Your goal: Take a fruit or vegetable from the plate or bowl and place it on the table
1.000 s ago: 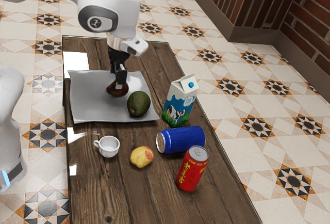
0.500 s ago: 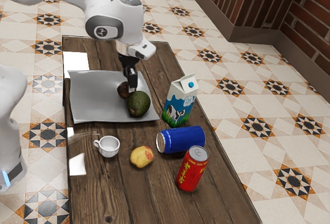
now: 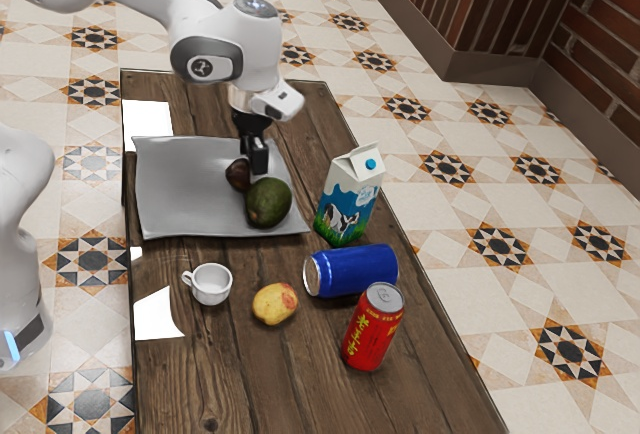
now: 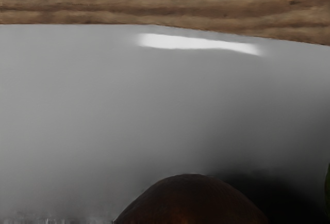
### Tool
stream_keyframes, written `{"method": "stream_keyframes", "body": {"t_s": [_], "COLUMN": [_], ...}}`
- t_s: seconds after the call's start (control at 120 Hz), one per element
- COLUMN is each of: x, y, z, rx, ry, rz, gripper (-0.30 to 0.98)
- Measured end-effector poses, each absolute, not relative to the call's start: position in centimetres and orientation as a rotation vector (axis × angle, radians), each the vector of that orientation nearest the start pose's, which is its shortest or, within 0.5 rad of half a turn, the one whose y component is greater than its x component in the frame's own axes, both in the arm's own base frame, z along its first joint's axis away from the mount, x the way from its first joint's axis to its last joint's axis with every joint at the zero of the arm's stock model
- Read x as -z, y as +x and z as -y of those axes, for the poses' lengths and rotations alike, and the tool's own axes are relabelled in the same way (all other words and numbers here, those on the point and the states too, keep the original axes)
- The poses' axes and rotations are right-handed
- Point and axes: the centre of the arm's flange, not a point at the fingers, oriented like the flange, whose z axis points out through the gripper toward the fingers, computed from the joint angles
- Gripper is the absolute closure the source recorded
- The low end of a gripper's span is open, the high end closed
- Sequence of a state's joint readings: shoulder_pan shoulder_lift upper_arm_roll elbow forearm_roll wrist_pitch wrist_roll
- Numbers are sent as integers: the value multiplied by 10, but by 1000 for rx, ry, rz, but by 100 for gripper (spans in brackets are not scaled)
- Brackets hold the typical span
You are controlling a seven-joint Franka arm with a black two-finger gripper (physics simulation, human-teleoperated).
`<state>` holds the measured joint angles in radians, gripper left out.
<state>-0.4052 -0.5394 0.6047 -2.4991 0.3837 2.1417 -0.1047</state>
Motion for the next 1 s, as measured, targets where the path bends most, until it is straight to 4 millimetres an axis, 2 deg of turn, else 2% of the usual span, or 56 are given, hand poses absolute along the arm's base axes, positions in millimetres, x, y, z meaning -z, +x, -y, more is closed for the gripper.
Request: {"method": "stream_keyframes", "body": {"t_s": [0.2, 0.383, 0.683, 0.917, 1.0], "x": [-437, -437, -433, -431, -432], "y": [407, 407, 393, 389, 388], "z": [-104, -106, -109, -105, -103], "rx": [159, 144, -88, -153, -154], "ry": [-3110, -3105, -3102, -3091, -3088], "rz": [64, 63, 79, 67, 63], "gripper": [2, 2, 2, 16, 25]}}
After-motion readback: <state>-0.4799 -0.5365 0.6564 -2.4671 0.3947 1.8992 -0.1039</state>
